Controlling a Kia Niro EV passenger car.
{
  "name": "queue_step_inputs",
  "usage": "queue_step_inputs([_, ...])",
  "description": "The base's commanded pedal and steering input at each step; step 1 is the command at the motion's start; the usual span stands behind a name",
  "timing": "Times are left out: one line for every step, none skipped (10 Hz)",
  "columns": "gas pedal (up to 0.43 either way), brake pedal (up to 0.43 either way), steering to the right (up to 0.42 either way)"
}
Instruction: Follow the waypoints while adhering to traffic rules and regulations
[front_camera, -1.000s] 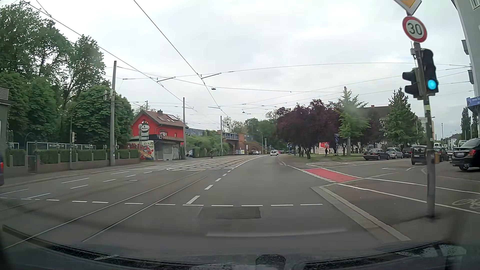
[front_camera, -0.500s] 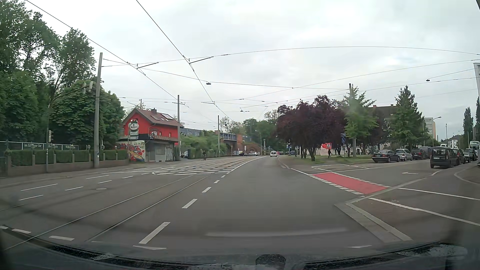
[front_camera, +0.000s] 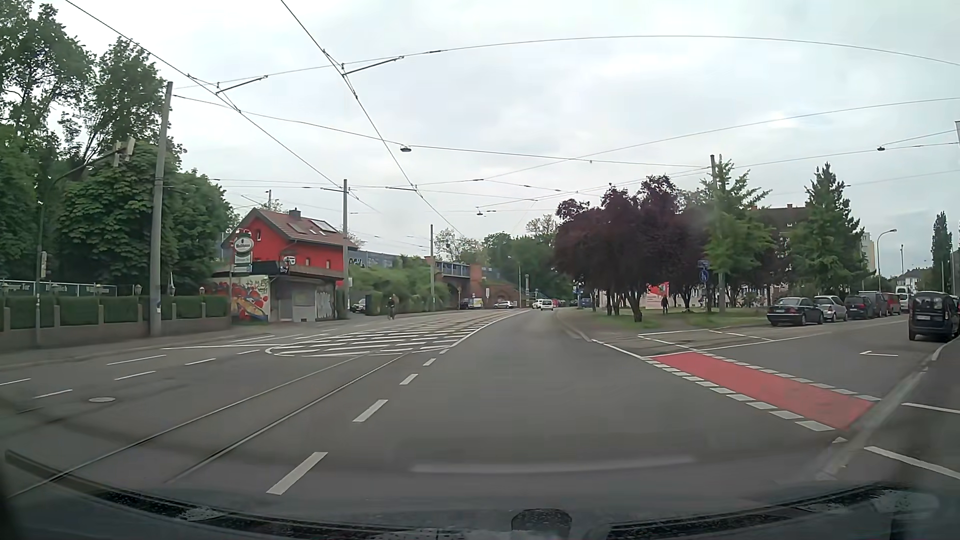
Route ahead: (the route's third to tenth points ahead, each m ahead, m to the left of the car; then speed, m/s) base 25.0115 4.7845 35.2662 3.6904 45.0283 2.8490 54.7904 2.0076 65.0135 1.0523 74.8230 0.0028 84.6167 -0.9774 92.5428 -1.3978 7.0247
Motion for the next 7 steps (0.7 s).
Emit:
queue_step_inputs([0.130, 0.000, 0.006])
queue_step_inputs([0.130, 0.000, 0.006])
queue_step_inputs([0.130, 0.000, 0.006])
queue_step_inputs([0.118, 0.000, 0.006])
queue_step_inputs([0.118, 0.000, 0.007])
queue_step_inputs([0.118, 0.000, 0.007])
queue_step_inputs([0.118, 0.000, 0.008])
